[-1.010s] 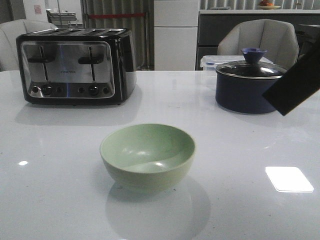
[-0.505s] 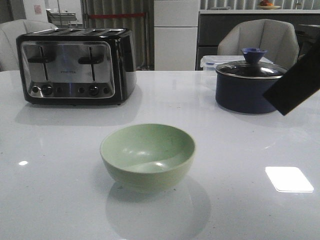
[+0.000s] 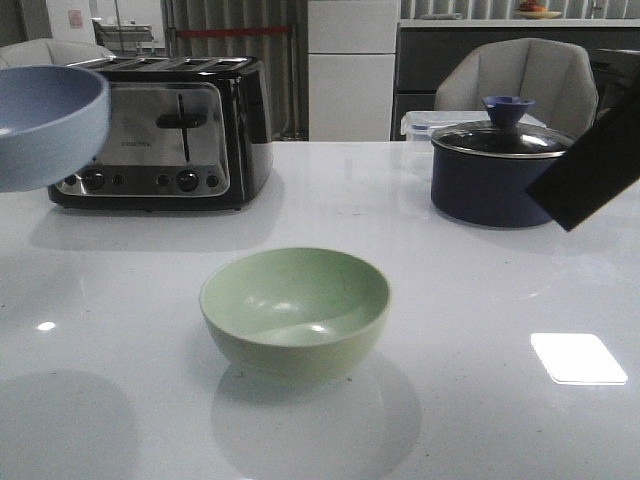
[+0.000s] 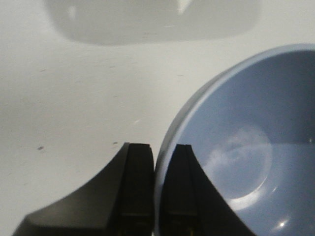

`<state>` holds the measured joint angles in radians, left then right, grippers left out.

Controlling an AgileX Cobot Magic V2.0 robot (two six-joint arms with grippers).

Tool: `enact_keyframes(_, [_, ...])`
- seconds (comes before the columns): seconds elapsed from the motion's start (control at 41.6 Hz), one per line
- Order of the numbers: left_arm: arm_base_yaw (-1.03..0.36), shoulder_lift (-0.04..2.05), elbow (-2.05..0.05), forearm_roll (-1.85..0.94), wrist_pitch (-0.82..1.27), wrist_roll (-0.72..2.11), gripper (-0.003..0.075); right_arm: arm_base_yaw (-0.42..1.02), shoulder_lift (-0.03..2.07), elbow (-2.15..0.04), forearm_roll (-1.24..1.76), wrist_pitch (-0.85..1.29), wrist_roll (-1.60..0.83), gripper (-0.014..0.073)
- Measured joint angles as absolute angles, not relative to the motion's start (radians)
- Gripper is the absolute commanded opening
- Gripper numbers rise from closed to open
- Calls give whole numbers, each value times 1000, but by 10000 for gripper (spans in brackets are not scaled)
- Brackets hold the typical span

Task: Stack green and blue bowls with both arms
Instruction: 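Grasp the rim of the light blue bowl with the left gripper, then lower the blue bowl into the green bowl with the left gripper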

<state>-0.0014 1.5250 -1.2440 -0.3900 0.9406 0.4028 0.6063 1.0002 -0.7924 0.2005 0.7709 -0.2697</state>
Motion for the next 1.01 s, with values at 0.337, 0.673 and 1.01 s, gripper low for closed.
enact_keyframes(0.337, [-358,1655,-1374,-401,953,388,93,606,1000,-792,200,771,-270,500])
enact_keyframes(0.673, [-447,1883,-1448,-401,949,384,93,606,1000,-792,200,771,-270,500])
enact_keyframes(1.01, [-451,1941,-1451,-407,929,384,274,606,1000,-792,200,771,-270,500])
